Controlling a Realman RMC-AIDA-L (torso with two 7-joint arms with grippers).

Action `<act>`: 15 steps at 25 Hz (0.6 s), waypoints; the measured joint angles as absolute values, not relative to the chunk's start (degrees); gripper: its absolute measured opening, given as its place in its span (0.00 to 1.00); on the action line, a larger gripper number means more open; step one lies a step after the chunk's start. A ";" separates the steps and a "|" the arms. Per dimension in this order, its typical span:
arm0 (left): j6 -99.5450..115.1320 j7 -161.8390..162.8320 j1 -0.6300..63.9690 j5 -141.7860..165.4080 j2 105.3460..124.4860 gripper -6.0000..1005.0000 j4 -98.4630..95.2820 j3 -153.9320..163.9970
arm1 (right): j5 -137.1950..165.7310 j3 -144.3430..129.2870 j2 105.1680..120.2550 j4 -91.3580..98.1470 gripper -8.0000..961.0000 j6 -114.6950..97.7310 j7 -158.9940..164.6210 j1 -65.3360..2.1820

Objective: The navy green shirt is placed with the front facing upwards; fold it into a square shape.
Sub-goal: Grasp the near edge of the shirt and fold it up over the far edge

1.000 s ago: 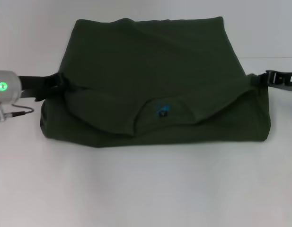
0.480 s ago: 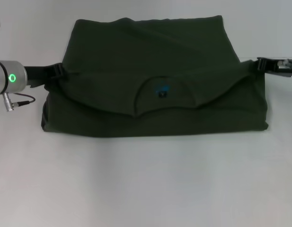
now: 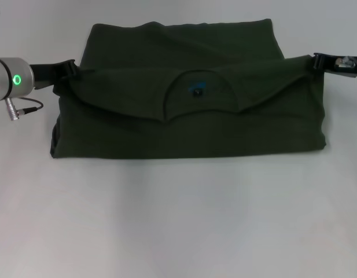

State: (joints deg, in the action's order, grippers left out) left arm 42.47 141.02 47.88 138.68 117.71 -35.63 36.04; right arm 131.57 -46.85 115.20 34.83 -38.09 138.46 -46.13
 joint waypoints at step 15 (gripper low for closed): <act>38.89 140.45 48.02 138.86 117.73 0.04 -35.12 37.02 | 131.66 -50.23 115.14 33.36 0.06 -34.75 138.44 -48.38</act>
